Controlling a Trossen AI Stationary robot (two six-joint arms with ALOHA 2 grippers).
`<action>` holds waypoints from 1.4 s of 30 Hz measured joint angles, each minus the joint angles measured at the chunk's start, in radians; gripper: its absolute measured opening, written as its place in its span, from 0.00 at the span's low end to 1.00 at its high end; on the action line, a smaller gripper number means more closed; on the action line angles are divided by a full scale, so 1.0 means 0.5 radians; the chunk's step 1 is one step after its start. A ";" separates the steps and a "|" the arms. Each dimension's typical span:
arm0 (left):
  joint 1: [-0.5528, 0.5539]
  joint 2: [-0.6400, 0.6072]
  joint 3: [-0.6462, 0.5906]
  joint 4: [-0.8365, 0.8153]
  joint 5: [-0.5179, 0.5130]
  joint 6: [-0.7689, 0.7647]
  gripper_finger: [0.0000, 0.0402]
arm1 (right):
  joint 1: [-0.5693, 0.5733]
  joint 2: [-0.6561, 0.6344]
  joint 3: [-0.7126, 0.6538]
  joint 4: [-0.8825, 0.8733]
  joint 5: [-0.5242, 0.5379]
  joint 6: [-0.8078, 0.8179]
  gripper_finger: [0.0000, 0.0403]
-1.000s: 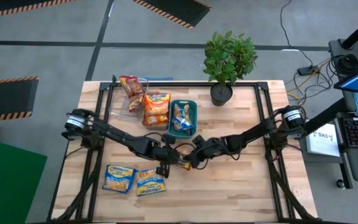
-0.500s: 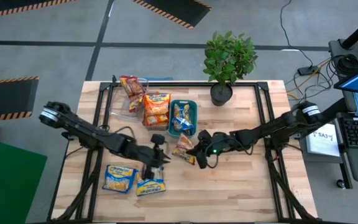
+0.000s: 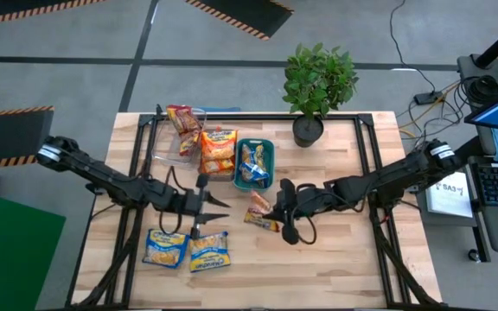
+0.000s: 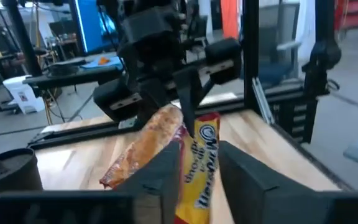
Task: Sort Maruchan noodles
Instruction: Put the red noodle pack into the transparent bin
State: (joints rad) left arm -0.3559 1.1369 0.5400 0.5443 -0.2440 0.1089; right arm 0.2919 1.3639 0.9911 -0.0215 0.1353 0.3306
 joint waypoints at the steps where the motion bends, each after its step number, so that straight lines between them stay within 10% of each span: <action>1: 0.003 -0.002 -0.010 0.024 0.001 -0.018 0.26 | 0.009 0.010 0.036 -0.052 0.010 -0.029 0.02; 18: 0.155 0.359 -0.179 0.875 -0.001 -0.029 0.74 | 0.294 0.373 0.805 -0.833 0.564 -0.748 0.02; 42: 0.260 1.088 -0.061 1.882 0.893 -0.414 0.70 | 0.429 0.529 1.244 -1.110 0.932 -1.119 0.02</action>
State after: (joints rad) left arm -0.2256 1.6807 0.5096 1.4854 0.2028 -0.0979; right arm 0.5064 1.6282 1.6131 -0.5767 0.6014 -0.2287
